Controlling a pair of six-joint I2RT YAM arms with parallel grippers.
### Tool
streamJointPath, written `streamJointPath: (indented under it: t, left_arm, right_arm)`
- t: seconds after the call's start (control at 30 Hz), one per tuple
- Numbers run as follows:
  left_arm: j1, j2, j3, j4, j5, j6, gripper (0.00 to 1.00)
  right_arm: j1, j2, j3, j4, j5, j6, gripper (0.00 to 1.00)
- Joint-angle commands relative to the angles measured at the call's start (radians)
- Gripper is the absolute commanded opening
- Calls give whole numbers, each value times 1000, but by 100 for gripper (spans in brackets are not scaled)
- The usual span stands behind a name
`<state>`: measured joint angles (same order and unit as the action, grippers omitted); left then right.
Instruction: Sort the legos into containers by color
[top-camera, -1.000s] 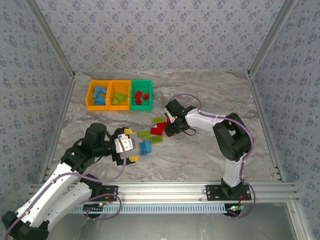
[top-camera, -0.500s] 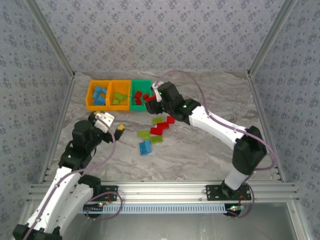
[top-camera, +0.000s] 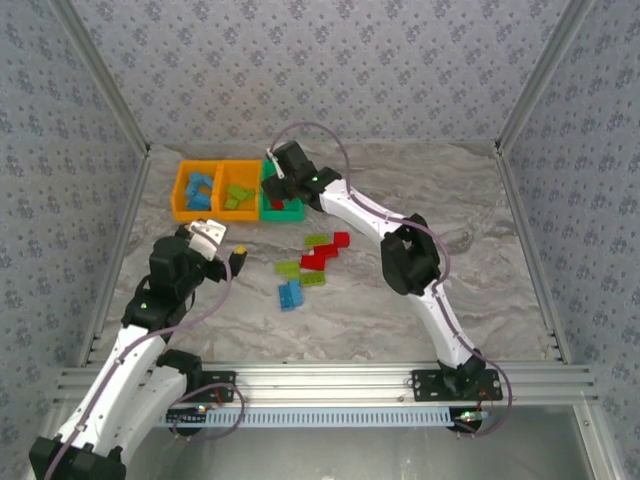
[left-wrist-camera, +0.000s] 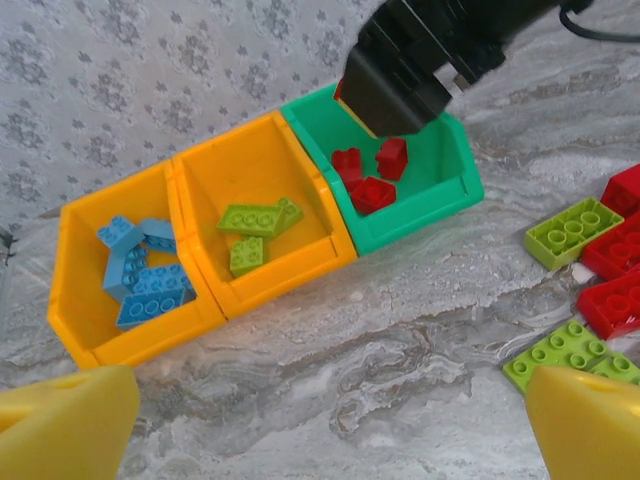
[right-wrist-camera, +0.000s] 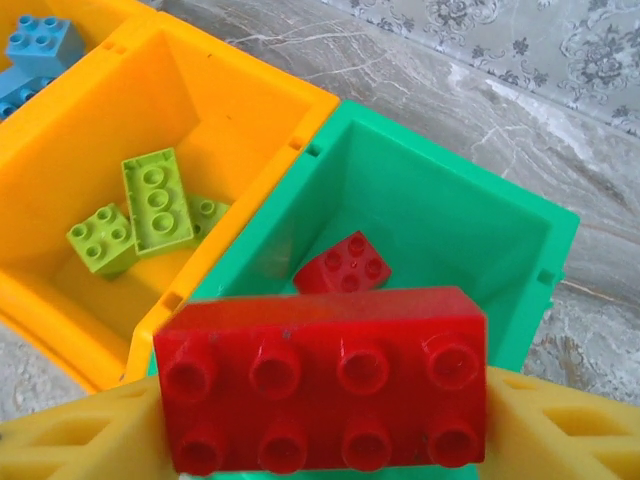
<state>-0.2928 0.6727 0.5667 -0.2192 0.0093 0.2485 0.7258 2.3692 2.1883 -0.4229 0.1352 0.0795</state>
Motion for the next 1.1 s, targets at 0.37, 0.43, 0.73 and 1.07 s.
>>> streamJointPath:
  t: [0.37,0.43,0.73,1.07]
  left_arm:
    - [-16,9,17,32,-74,-38,99]
    - [-16,39,30,26,-82,-97,99]
    - [-122,350,323,-294,94,-618,89]
    - [-310,664,361,-249,-78,-898,88]
  right_arm:
    - [-7,-427,-435,-39,28,-76,85]
    - [-7,-561,-578,-16,20,-58,87]
    - [27,-1049,-904,-284,-136,75,98]
    - [23,-1324,-1115,-370,-153,269,100]
